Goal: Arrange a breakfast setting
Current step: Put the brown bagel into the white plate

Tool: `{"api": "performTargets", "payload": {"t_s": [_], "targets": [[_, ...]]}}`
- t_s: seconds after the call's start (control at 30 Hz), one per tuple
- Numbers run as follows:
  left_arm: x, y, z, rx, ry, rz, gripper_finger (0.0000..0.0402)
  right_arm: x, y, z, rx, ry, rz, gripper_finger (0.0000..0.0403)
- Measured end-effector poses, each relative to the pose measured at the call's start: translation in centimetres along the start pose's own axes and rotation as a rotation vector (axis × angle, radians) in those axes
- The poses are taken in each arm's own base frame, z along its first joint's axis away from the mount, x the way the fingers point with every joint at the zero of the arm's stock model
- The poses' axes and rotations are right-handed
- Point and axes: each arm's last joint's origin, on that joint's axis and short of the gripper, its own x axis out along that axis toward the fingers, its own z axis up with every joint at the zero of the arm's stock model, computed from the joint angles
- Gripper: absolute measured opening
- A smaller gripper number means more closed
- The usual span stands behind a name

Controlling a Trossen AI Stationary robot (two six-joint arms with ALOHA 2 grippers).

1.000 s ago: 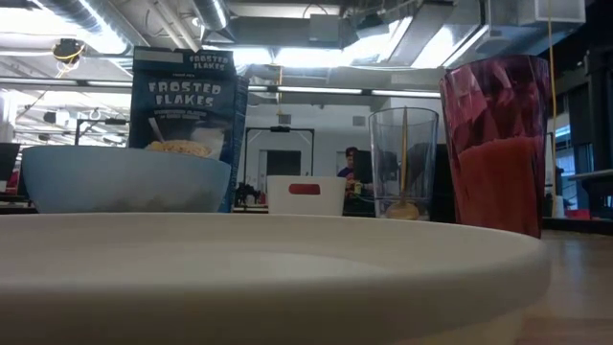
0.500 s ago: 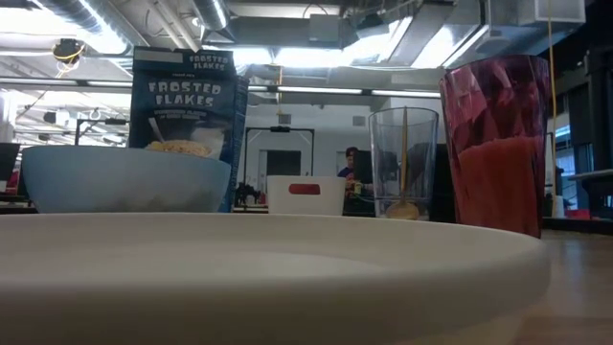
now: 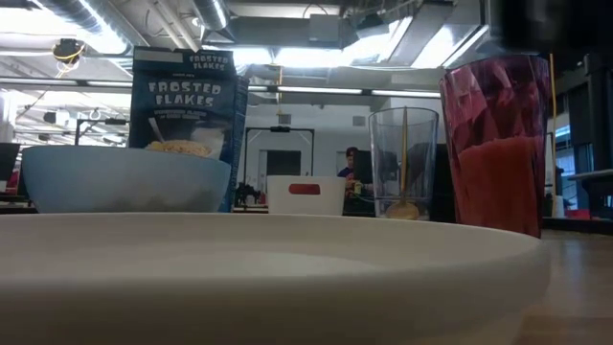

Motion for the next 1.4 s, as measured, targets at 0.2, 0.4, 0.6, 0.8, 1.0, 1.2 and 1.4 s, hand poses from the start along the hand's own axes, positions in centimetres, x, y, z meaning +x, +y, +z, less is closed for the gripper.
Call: {"api": "performTargets", "payload": {"t_s": [0.2, 0.4, 0.6, 0.8, 1.0, 1.2, 1.4], "targets": [[0.0, 0.0, 0.0, 0.0, 0.0, 0.0, 0.039, -1.1, -0.6, -2.4, 0.101, -0.003, -0.047, 0.0012], [0.0, 0.0, 0.0, 0.0, 0.0, 0.0, 0.039, 0.0, -1.3, -0.8, 0.096, -0.039, -0.104, 0.0012], [0.0, 0.0, 0.0, 0.0, 0.0, 0.0, 0.039, 0.5, -2.9, -0.1, 0.032, 0.042, -0.229, 0.0012], [0.0, 0.0, 0.0, 0.0, 0.0, 0.0, 0.039, 0.5, -3.7, -0.3, 0.021, 0.048, -0.245, 0.0012], [0.0, 0.0, 0.0, 0.0, 0.0, 0.0, 0.039, 0.6, -3.8, -0.4, 0.021, 0.064, -0.246, 0.002], [0.0, 0.0, 0.0, 0.0, 0.0, 0.0, 0.039, 0.6, -3.8, -0.5, 0.015, 0.08, -0.245, 0.0016], [0.0, 0.0, 0.0, 0.0, 0.0, 0.0, 0.039, 1.5, -4.2, -0.9, 0.035, 0.081, -0.221, 0.0026]]}}
